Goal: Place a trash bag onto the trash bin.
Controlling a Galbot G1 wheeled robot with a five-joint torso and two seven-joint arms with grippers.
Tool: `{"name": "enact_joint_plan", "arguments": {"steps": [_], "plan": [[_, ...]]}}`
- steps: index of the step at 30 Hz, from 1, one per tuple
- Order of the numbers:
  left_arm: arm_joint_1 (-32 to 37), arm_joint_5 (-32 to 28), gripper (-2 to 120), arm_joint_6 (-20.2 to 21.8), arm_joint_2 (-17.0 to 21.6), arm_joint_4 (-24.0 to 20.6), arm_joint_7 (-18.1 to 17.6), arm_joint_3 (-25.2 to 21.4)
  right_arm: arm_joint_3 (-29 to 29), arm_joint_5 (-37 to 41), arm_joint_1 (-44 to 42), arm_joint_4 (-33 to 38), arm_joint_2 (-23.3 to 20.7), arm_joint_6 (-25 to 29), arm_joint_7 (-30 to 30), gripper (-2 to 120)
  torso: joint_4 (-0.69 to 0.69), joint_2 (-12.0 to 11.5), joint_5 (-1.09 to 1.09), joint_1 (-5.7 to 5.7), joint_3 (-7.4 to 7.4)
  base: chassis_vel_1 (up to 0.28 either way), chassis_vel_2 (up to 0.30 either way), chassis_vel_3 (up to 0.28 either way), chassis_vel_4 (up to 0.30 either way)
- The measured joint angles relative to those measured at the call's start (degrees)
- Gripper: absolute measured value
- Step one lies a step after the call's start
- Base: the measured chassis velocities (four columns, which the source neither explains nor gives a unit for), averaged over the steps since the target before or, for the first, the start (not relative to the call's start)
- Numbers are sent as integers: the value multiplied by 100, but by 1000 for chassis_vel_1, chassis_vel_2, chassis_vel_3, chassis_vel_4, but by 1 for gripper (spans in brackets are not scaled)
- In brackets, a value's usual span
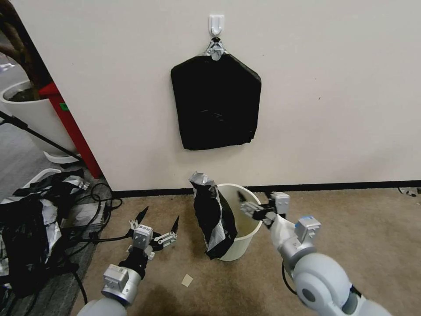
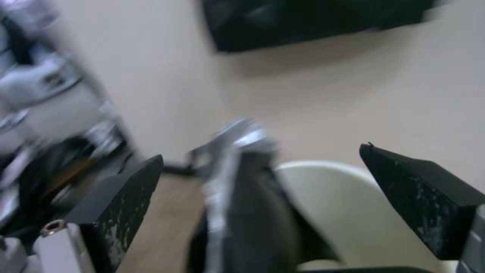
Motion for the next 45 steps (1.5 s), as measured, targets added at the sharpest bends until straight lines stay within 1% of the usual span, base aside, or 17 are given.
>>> {"name": "enact_joint_plan", "arguments": {"steps": [6,12,14,16,18,21,24,26,28,30,32,34,35,38,42,44,45], "plan": [[-71,14,100,279,8,-41,-107,73,-803,175,1005,-586,15,-431,41,100,0,0,0,0,0,0,0,0,0],[-194,38,100,531,49,-102,-155,223,-1266,843,1753,-1065,228,-858,692,77,-1,0,0,0,1,0,0,0,0],[-212,39,100,563,49,-112,-156,242,-1329,876,1826,-1118,237,-905,731,73,-1,0,0,0,0,0,0,0,0],[-260,44,100,693,55,-145,-168,298,-1483,922,2017,-1283,246,-1016,825,62,-1,0,0,0,0,0,0,0,0],[-271,44,100,724,62,-150,-177,311,-1508,931,2049,-1310,247,-1048,840,60,-1,0,0,0,0,0,0,0,0],[-400,39,100,1006,165,-186,-291,418,-1617,1002,2170,-1401,226,-1124,938,43,-1,0,0,0,0,0,0,0,0],[-485,22,100,1138,216,-199,-334,476,-1649,1041,2189,-1407,198,-1128,957,37,-1,0,0,0,0,0,0,0,0],[-694,-131,100,1447,333,-208,-450,628,-1701,1067,2214,-1407,154,-1099,961,25,-2,0,0,0,0,0,0,0,0],[-758,-192,100,1535,364,-208,-482,674,-1711,1069,2220,-1407,148,-1080,961,23,-2,0,0,0,0,0,0,0,0],[-997,-443,100,1776,485,-195,-605,884,-1728,1069,2236,-1403,135,-1043,963,11,-1,0,0,0,0,0,0,0,0],[-1135,-569,100,1890,534,-178,-673,1002,-1738,1069,2240,-1402,127,-1034,964,10,-1,0,0,0,0,0,0,0,0],[-1816,-1172,100,2312,635,-93,-951,1463,-1758,1052,2247,-1398,100,-1023,964,0,-1,0,0,0,0,0,0,0,0],[-1816,-1172,100,2312,635,-93,-951,1463,-1758,1052,2247,-1398,100,-1023,964,0,-1,0,0,0,0,0,0,0,0],[-2821,-2065,100,2945,554,196,-1432,2059,-1748,1032,2195,-1390,93,-1003,964,0,-2,0,1,0,1,0,0,0,0],[-3298,-2416,100,3175,387,446,-1702,2357,-1711,1025,2141,-1379,94,-994,964,0,-2,0,0,0,0,0,0,0,0],[-3927,-2859,100,3505,79,828,-2143,2748,-1644,1013,2068,-1363,88,-985,963,0,-2,0,0,0,0,0,0,0,0],[-3927,-2859,100,3505,79,828,-2143,2748,-1644,1013,2068,-1363,88,-985,963,0,-2,0,0,0,0,0,0,0,0]]}}
